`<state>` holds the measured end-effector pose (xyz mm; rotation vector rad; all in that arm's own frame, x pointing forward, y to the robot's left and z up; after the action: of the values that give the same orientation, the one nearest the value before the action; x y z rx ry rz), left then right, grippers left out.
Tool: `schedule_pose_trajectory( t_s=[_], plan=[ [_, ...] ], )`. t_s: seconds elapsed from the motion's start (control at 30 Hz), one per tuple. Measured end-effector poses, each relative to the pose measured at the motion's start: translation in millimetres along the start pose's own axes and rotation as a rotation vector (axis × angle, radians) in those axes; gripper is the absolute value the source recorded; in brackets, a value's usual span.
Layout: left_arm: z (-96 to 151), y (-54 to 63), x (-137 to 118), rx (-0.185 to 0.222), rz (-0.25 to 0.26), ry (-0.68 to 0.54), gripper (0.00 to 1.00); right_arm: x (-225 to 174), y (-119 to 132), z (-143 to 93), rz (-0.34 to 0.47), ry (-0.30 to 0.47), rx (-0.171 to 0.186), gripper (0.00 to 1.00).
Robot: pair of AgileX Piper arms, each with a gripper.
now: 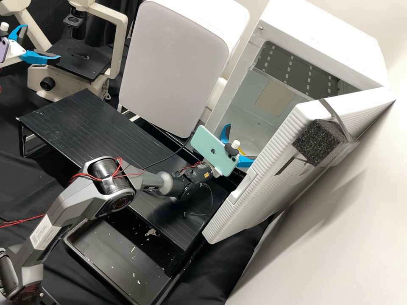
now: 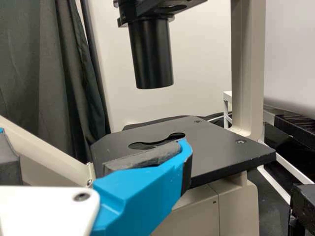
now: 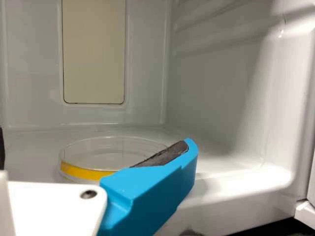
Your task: Take the petri dish out of the incubator
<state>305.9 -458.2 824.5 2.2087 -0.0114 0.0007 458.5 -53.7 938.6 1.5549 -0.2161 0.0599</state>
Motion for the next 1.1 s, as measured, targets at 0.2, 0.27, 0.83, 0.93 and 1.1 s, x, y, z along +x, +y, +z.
schedule_pose_trajectory(
  t_s=[0.2,0.27,0.83,0.93,1.1],
  plan=[
    [0.0,0.0,0.0,0.000,0.000,0.000,1.00,0.0,0.1,0.1,0.001,-0.001,0.001,1.00],
    [0.0,0.0,0.0,0.000,0.000,0.000,1.00,0.0,0.1,0.1,0.001,-0.001,-0.001,1.00],
    [0.0,0.0,0.0,0.000,0.000,0.000,1.00,0.5,2.1,-0.7,-0.014,-0.028,-0.027,0.00],
    [0.0,0.0,0.0,0.000,0.000,0.000,1.00,0.5,2.1,-0.7,-0.014,-0.028,-0.027,0.00],
    [0.0,0.0,0.0,0.000,0.000,0.000,1.00,0.5,2.1,-0.7,-0.014,-0.028,-0.027,0.00]
  ],
)
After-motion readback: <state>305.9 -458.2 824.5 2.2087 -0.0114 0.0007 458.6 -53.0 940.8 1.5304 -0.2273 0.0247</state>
